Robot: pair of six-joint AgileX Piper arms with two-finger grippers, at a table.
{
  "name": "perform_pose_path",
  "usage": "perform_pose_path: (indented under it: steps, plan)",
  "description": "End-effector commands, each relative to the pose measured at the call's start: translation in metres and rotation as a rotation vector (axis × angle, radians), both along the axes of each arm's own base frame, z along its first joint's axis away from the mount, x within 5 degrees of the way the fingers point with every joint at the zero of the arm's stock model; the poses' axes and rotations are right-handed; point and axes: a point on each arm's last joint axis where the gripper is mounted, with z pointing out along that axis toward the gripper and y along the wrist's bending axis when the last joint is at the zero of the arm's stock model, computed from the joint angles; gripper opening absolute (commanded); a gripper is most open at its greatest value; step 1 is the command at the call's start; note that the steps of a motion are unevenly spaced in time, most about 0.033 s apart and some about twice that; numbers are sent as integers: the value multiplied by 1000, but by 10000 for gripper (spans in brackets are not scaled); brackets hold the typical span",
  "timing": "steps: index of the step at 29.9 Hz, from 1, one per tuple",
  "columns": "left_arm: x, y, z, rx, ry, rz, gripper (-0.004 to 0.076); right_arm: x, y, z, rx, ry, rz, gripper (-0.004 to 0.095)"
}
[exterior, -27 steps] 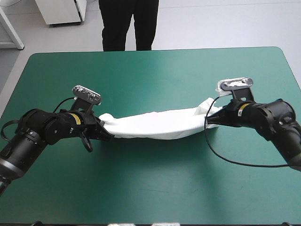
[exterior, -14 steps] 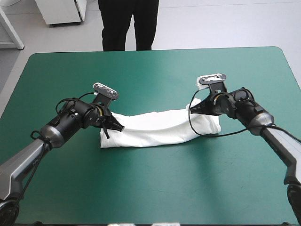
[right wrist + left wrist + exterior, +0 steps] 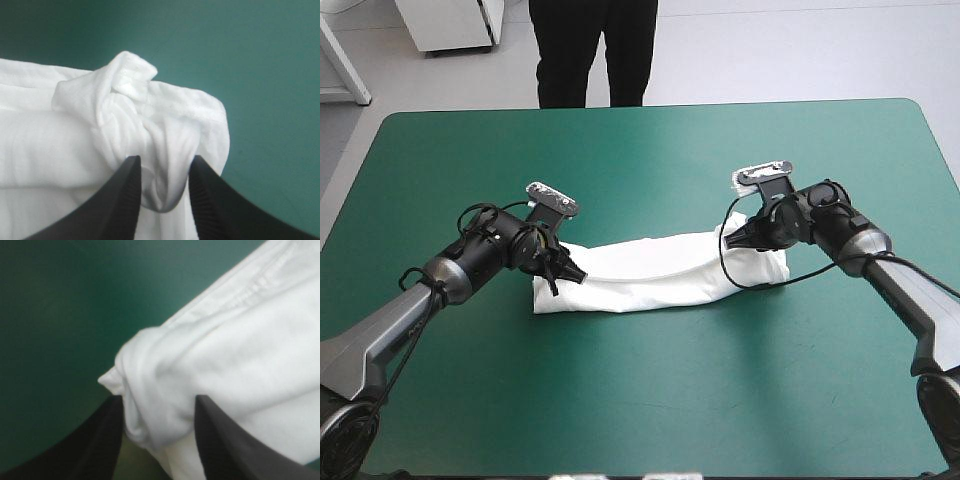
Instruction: Fold the cloth
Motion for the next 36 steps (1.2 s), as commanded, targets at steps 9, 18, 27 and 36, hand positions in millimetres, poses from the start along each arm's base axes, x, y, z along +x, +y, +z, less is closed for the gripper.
perform_pose_path:
  steps: [9,18,27,36]
  plan:
    - [-42,15,88,-47,21,42,463,-63,-29,108,11,-280,-3,498]
    - [-97,-3,151,-459,-15,-215,158,-129,-58,147,18,-298,-90,496]
    - [-75,-30,143,-574,-53,-373,-10,-132,-69,146,-51,-288,-201,496]
    - [-25,-81,81,-455,70,-412,-10,-81,-62,112,-13,-175,-244,496]
